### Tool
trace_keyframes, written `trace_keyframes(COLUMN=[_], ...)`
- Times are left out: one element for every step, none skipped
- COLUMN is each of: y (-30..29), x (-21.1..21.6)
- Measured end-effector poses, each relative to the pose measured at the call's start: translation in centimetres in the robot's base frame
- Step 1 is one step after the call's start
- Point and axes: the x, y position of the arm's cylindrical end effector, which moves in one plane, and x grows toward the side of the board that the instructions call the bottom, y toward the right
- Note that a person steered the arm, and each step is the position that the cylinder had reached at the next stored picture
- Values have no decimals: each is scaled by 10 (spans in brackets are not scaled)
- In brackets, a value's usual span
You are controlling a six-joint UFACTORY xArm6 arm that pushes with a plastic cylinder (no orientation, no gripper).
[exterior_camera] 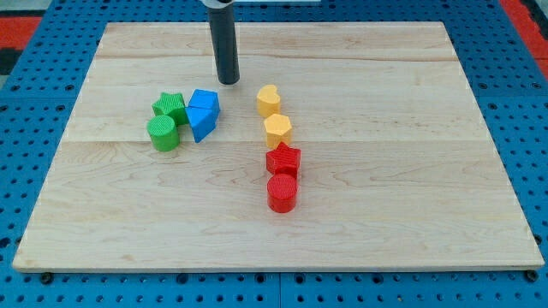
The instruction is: Move the blue cube to the top of the yellow heart
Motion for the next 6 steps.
trace_keyframes(y=[2,-12,-11,-11,-11,-1], x=[5,29,59,88,117,143])
